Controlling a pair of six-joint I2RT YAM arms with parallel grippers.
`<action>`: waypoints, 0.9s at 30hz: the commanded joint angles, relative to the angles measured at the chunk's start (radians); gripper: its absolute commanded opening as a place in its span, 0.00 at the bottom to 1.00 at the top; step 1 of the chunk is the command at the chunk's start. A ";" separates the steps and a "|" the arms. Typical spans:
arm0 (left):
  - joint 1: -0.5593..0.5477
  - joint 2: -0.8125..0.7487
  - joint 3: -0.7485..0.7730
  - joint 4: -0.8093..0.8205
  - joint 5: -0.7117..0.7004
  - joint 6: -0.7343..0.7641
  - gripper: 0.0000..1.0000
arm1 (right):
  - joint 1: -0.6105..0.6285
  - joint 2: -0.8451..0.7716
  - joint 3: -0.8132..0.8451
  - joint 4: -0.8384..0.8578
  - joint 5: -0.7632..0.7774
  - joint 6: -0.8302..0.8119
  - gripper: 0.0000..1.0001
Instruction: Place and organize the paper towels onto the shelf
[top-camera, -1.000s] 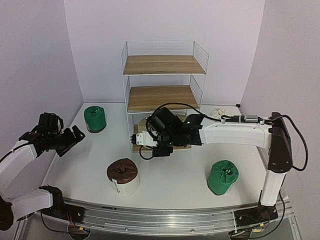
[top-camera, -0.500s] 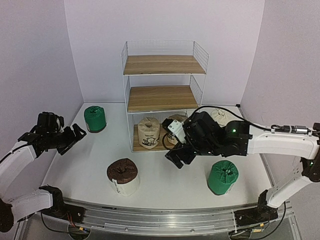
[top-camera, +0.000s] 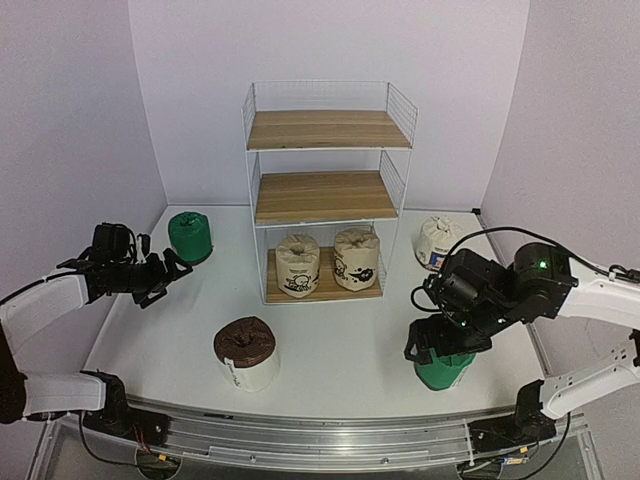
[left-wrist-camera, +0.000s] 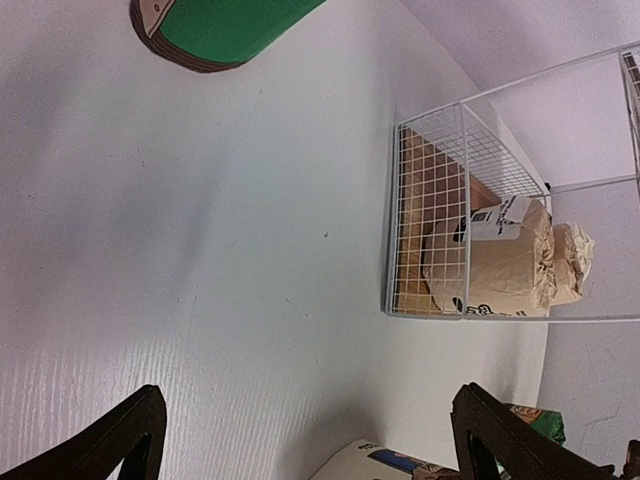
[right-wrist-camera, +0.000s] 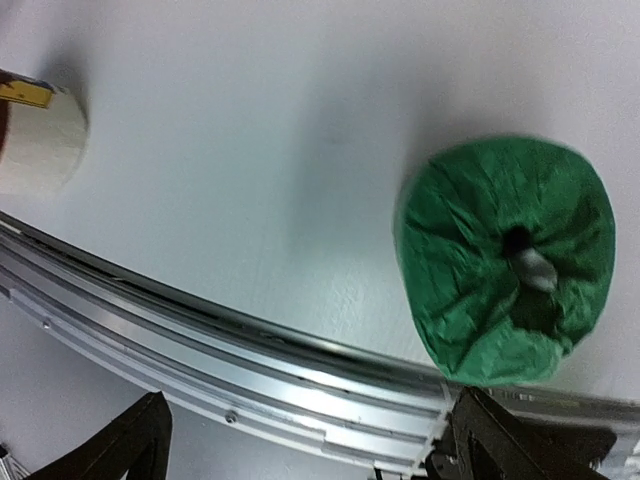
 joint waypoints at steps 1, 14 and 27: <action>-0.003 0.036 0.044 0.046 0.051 0.048 1.00 | -0.001 -0.001 -0.012 -0.298 -0.037 0.208 0.96; -0.002 0.026 0.060 0.018 0.021 0.070 1.00 | -0.159 -0.075 -0.301 0.084 0.021 0.073 0.98; -0.003 -0.003 0.064 -0.012 -0.019 0.070 1.00 | -0.217 0.146 -0.197 0.447 -0.064 -0.129 0.97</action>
